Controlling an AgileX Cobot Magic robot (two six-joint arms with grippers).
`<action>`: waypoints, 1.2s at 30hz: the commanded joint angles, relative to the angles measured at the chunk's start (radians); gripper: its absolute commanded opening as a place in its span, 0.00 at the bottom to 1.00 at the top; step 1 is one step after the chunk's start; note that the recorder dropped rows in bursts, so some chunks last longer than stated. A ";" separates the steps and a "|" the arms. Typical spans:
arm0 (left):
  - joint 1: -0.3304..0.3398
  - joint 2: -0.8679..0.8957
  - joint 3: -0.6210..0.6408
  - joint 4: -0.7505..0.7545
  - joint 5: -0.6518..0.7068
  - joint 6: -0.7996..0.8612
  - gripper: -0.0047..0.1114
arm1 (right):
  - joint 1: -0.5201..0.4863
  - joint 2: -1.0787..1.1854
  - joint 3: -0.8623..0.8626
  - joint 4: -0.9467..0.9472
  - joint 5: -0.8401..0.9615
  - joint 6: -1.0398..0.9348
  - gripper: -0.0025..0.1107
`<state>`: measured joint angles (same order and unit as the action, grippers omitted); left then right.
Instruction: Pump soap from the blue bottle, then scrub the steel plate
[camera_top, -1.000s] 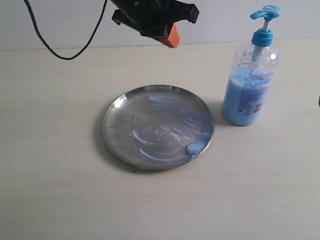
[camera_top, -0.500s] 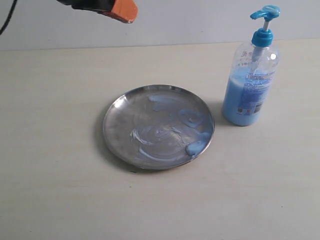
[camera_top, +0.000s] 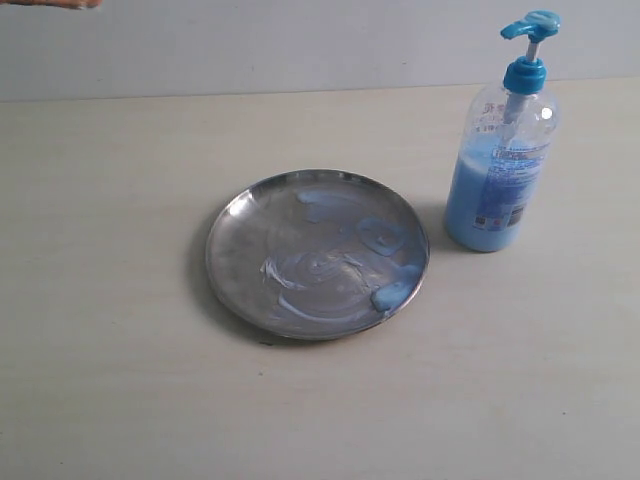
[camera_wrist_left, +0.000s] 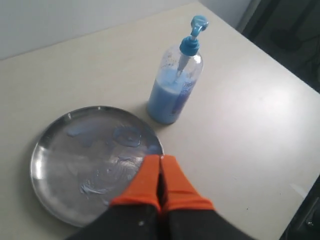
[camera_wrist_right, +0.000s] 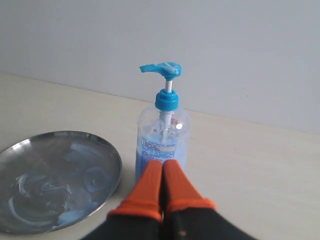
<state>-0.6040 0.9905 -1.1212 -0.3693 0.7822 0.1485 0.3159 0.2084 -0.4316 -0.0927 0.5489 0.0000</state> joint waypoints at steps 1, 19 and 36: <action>0.003 -0.154 0.088 0.027 -0.064 0.004 0.04 | -0.001 -0.004 0.035 -0.004 -0.076 0.000 0.02; 0.003 -0.524 0.241 0.102 -0.107 0.004 0.04 | -0.001 -0.004 0.069 -0.001 -0.148 0.000 0.02; 0.003 -0.528 0.256 0.095 -0.127 0.004 0.04 | -0.001 -0.004 0.069 0.000 -0.148 0.000 0.02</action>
<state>-0.6040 0.4669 -0.8811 -0.2690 0.6786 0.1485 0.3159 0.2084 -0.3652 -0.0927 0.4150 0.0000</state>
